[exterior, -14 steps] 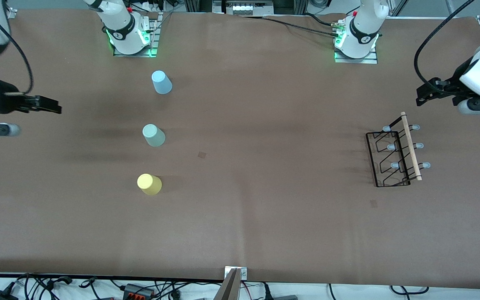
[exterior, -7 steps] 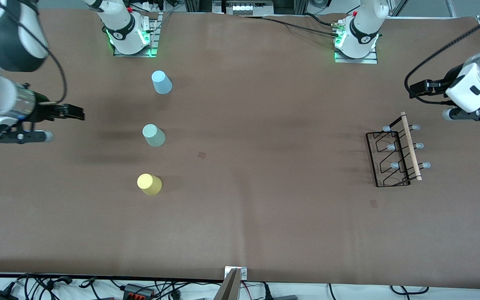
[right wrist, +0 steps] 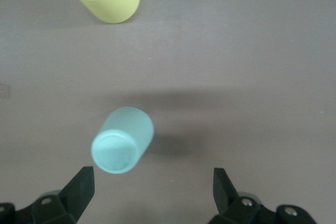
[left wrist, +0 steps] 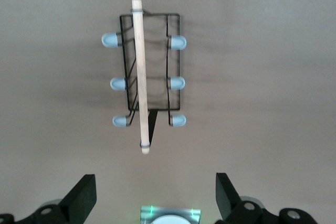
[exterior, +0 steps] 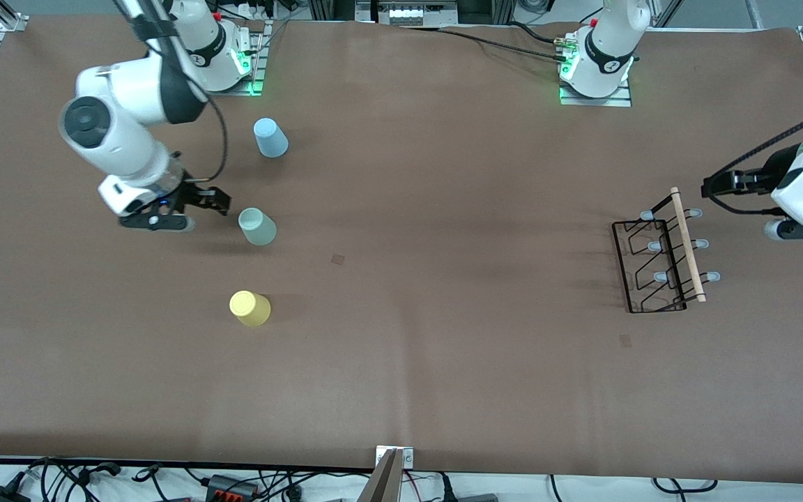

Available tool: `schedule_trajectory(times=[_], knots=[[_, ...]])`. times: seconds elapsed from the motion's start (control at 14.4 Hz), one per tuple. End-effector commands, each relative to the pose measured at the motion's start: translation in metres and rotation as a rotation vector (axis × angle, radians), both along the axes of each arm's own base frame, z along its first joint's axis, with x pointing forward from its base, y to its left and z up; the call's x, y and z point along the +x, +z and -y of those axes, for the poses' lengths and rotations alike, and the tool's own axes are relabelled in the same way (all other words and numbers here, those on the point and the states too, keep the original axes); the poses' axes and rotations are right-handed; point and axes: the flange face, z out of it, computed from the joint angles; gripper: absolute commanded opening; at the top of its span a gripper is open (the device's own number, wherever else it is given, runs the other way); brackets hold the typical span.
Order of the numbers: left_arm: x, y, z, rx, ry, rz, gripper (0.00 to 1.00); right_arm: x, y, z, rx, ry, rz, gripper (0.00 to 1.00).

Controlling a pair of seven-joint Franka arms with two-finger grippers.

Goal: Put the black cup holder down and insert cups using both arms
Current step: 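Grasp the teal cup with the right gripper while the left gripper grasps the rack handle, then lift the rack by its wooden handle with the left gripper toward the table middle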

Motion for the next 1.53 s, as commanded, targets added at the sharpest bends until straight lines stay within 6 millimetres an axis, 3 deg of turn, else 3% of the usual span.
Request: schedule_trajectory(times=[0.0, 0.21, 0.49, 0.63, 0.98, 1.11, 1.46], knots=[[0.003, -0.023, -0.011, 0.001, -0.004, 0.067, 1.00, -0.006, -0.014, -0.010, 0.015, -0.004, 0.053, 1.00], [-0.003, -0.060, -0.016, 0.006, 0.003, 0.140, 0.99, -0.021, -0.054, -0.009, 0.030, 0.000, 0.110, 1.00], [-0.016, -0.104, -0.020, 0.020, 0.002, 0.233, 0.94, -0.021, -0.081, -0.023, 0.040, 0.004, 0.123, 1.00], [-0.019, -0.121, -0.023, 0.073, -0.044, 0.253, 0.86, -0.024, -0.088, -0.037, 0.053, 0.008, 0.136, 1.00], [-0.038, -0.171, -0.031, 0.073, -0.034, 0.292, 0.84, -0.028, -0.096, -0.044, 0.052, 0.020, 0.122, 1.00], [-0.041, -0.178, -0.030, 0.071, -0.035, 0.290, 0.76, -0.029, -0.102, -0.043, 0.049, 0.019, 0.111, 1.00], [-0.041, -0.189, -0.028, 0.066, -0.044, 0.264, 0.31, -0.030, -0.107, -0.044, 0.047, 0.020, 0.099, 1.00]])
